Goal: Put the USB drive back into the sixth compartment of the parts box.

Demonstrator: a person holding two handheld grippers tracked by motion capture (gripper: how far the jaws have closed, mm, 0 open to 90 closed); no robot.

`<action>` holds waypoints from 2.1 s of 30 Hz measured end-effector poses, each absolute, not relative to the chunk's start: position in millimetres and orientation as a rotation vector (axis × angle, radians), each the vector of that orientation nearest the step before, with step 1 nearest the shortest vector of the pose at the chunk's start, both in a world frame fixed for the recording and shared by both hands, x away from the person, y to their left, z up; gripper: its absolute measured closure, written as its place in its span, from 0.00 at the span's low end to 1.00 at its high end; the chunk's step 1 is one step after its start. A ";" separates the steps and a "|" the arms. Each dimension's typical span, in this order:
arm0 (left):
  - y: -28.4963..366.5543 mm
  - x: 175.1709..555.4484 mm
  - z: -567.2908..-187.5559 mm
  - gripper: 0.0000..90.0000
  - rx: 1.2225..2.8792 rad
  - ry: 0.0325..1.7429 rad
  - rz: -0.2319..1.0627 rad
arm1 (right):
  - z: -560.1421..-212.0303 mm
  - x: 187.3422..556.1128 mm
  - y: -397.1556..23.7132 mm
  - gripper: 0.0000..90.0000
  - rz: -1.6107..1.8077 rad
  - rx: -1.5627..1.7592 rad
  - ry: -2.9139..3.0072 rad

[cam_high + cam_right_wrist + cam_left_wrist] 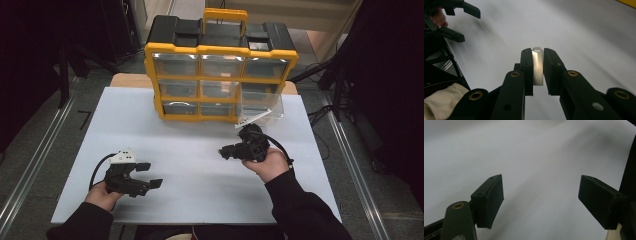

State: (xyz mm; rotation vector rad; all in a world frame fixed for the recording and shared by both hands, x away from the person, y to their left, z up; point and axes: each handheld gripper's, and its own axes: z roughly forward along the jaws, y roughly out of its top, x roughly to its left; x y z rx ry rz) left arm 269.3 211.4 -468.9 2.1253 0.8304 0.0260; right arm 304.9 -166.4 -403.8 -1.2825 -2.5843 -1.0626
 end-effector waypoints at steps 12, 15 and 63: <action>211.2 269.5 -468.9 0.24 2.127 0.832 0.029 | -389.4 306.3 -180.6 0.85 -1.094 -1.313 -2.570; 211.2 269.6 -469.2 0.24 2.124 0.832 0.030 | -384.8 306.8 -184.6 0.85 -1.104 -1.322 -2.564; 211.7 269.8 -469.5 0.24 2.122 0.841 0.033 | -319.3 322.3 -209.4 0.85 -1.262 -1.343 -2.560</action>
